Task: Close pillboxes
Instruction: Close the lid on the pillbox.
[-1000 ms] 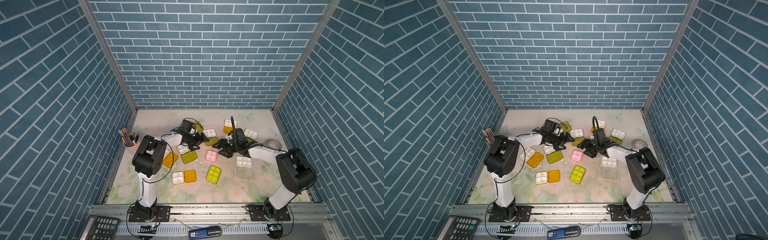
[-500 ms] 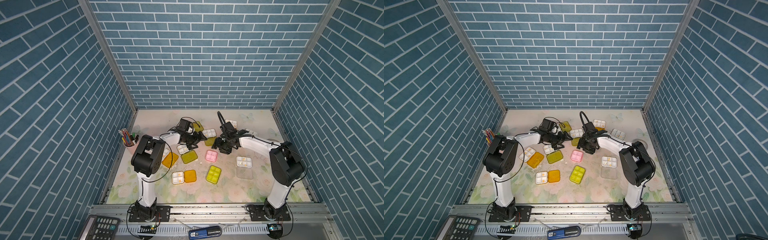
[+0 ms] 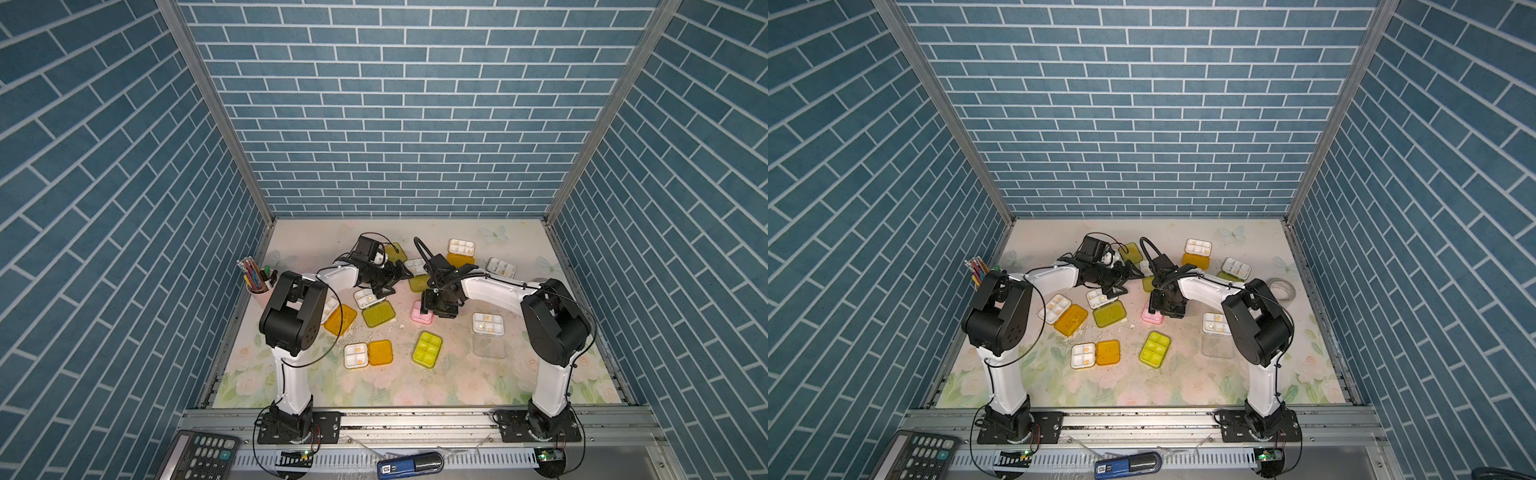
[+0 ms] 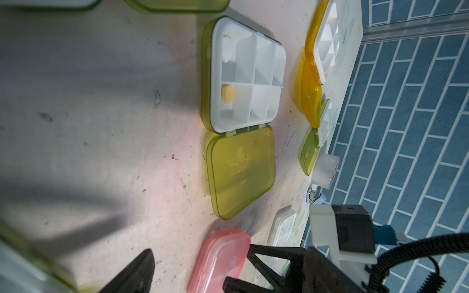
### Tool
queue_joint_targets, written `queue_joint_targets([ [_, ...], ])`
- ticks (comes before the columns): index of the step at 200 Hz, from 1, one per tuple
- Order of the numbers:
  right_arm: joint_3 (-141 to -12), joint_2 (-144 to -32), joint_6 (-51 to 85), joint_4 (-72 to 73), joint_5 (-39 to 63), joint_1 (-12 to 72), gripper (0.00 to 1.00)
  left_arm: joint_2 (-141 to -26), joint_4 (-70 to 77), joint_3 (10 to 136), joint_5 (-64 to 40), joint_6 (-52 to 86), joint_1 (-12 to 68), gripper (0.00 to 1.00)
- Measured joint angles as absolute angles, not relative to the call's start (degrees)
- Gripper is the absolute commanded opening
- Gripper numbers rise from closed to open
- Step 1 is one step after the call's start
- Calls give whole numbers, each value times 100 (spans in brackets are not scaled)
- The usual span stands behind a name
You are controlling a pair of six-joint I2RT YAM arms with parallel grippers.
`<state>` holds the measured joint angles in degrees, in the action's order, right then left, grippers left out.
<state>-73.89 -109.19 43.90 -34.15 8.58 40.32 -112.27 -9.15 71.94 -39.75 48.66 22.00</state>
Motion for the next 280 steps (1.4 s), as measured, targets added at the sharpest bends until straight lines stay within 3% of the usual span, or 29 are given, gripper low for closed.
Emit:
queue_joint_targets([
  [178,-8202,-10897,3817,-3701,676,4029,67,-11225,-856,7133,-3981,4899,2217,93],
  [280,-8193,-11260,3747,-3299,1293,4069,65,-11120,-753,7131,-4091,4950,2237,94],
])
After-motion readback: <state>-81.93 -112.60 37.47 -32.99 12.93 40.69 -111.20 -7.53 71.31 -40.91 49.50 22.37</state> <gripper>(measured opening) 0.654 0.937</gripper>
